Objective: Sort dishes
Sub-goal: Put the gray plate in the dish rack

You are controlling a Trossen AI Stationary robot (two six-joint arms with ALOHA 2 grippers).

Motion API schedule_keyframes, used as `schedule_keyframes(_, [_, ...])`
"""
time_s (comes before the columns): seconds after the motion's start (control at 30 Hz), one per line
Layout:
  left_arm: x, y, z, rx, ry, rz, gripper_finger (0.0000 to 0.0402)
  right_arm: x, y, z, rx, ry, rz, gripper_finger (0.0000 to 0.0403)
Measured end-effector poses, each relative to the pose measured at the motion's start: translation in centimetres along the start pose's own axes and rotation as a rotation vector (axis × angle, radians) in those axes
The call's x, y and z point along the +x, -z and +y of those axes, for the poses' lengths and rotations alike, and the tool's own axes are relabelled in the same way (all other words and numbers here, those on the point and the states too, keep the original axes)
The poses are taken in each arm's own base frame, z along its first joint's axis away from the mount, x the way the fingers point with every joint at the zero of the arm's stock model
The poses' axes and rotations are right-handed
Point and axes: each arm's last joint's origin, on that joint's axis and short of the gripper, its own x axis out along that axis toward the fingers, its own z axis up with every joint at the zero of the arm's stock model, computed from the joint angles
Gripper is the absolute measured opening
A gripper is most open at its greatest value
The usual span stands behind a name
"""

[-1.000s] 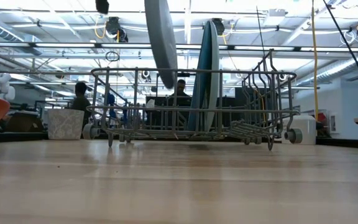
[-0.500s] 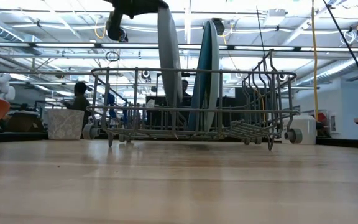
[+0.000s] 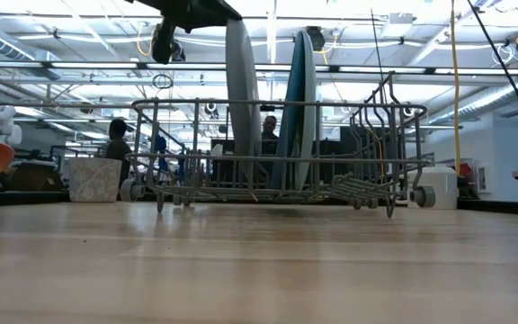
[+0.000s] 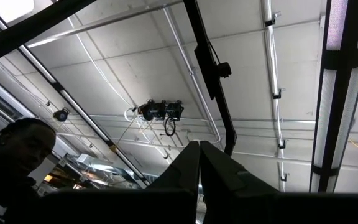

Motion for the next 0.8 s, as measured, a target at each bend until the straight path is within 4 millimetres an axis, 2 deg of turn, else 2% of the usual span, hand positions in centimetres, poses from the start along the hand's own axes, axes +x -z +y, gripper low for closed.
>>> schedule_keyframes(0.23, [0.2,0.4,0.7,-0.051,-0.061,0.024,0.0,0.0,0.0,0.0,-0.001,0.0,0.0,0.0009])
schedule_keyframes(0.8, [0.7,0.3,1.3,-0.054,-0.067,0.049,0.0012,0.0,0.0,0.0,-0.001,0.0,-0.001,0.0009])
